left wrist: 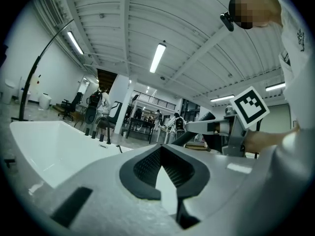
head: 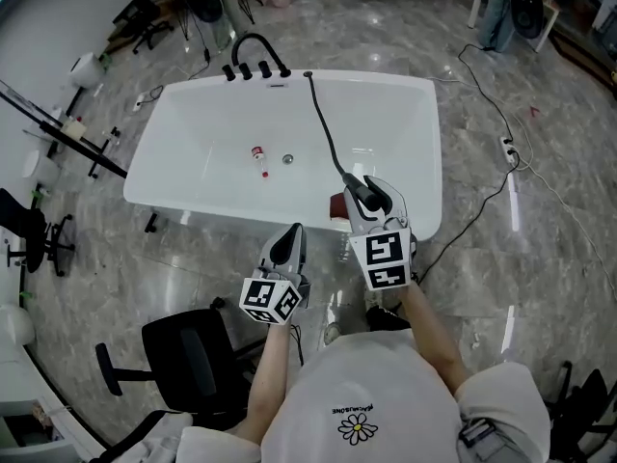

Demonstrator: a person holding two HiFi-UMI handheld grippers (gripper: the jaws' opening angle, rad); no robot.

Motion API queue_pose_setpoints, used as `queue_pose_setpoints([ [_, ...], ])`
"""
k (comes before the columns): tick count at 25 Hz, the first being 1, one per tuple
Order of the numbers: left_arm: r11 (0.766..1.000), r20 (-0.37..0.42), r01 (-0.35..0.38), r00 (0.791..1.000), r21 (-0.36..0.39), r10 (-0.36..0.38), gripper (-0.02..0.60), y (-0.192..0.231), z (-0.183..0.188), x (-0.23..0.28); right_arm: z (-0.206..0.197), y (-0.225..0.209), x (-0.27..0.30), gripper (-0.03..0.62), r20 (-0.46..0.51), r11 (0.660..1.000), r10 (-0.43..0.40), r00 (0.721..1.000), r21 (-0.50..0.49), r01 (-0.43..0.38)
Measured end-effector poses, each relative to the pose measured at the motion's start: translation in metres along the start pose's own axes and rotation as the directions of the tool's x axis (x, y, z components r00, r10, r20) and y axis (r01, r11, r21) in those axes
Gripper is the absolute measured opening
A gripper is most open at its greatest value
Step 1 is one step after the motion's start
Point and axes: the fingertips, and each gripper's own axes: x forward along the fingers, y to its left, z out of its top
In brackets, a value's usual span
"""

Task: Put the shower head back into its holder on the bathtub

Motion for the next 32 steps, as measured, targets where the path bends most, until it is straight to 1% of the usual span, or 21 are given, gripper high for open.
queue_pose_setpoints([
  [3,0.999,0.008,-0.03,1.0,-0.018,0.03,-0.002,0.001,-0.005,0.03,0.005,-0.013,0.012,0.141,0.011,0.999,0.048,0.999,0.007,-0.048],
  [6,0.998,0.028,-0.061,0.998,-0.031,0.062,-0.002,0.0,-0.001,0.055,0.013,-0.027,0.026,0.141,0.028,0.997,0.08,0.996,-0.011,-0.08],
  [10,0.996,0.002,-0.089,0.996,-0.015,0.089,-0.002,-0.002,-0.001,0.072,0.02,-0.042,0.044,0.141,0.028,0.993,0.111,0.993,-0.032,-0.11],
  [13,0.994,-0.006,-0.112,0.994,-0.011,0.112,-0.002,0.01,0.002,0.081,0.024,-0.048,0.063,0.141,0.025,0.992,0.124,0.992,-0.027,-0.123],
  [17,0.991,0.016,-0.13,0.991,-0.029,0.13,-0.002,0.04,0.01,0.099,0.032,-0.054,0.095,0.141,0.027,0.991,0.13,0.991,-0.035,-0.129],
  [20,0.993,0.055,-0.106,0.992,-0.06,0.11,-0.003,0.069,0.021,0.117,0.041,-0.055,0.128,0.141,0.031,0.993,0.113,0.993,-0.036,-0.112],
  [22,0.994,0.061,-0.083,0.994,-0.067,0.087,-0.002,0.095,0.028,0.133,0.05,-0.053,0.157,0.141,0.031,0.995,0.096,0.995,-0.04,-0.095],
  [25,0.997,0.047,-0.045,0.998,-0.063,0.048,-0.002,0.14,0.039,0.16,0.062,-0.048,0.205,0.141,0.021,0.997,0.07,0.997,-0.044,-0.069],
  [29,0.999,0.049,0.006,0.999,-0.04,-0.004,-0.002,0.2,0.07,0.199,0.082,-0.043,0.269,0.142,0.01,0.998,0.039,0.999,-0.053,-0.038],
  [32,0.998,0.044,0.049,0.998,-0.029,-0.048,-0.002,0.236,0.088,0.22,0.102,-0.042,0.309,0.143,0.006,0.999,0.006,1.0,-0.053,-0.006],
])
